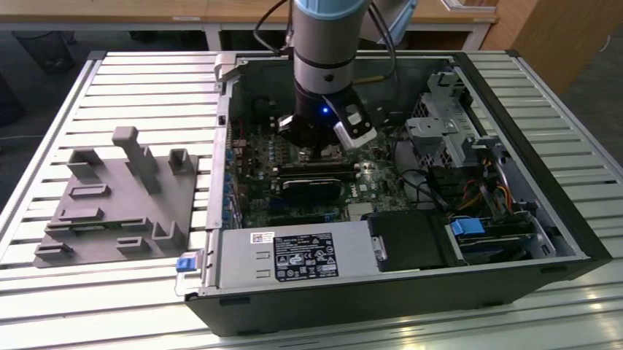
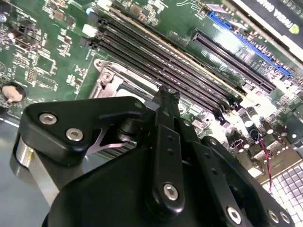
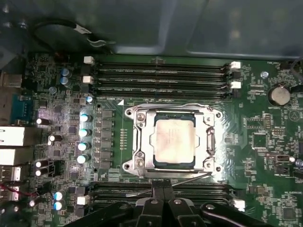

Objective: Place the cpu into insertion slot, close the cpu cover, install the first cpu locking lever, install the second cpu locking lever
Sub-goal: 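Install the second cpu locking lever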

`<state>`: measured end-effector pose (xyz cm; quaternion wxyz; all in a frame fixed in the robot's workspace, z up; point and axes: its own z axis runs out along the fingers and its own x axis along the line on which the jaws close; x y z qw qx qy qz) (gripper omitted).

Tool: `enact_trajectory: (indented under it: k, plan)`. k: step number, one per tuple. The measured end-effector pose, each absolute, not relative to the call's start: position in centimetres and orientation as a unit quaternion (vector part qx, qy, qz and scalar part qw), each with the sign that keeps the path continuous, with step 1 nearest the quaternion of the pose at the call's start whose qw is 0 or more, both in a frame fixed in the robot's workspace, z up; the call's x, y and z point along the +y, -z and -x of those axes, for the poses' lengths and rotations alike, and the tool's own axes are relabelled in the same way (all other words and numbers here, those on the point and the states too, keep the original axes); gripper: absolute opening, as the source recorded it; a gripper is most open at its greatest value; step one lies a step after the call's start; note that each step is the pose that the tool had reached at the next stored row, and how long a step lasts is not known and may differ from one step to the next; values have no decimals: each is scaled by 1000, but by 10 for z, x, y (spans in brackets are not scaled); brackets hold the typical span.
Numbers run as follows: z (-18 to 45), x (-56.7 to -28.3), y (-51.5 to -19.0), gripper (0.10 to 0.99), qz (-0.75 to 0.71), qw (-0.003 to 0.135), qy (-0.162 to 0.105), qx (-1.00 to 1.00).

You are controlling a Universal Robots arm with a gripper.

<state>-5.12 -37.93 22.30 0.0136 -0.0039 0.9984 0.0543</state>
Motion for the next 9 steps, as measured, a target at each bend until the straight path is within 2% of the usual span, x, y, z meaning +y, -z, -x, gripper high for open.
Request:
enact_trajectory:
  k: [9]
  plan:
    - [58,-380,-213,106,4,14,-60,998]
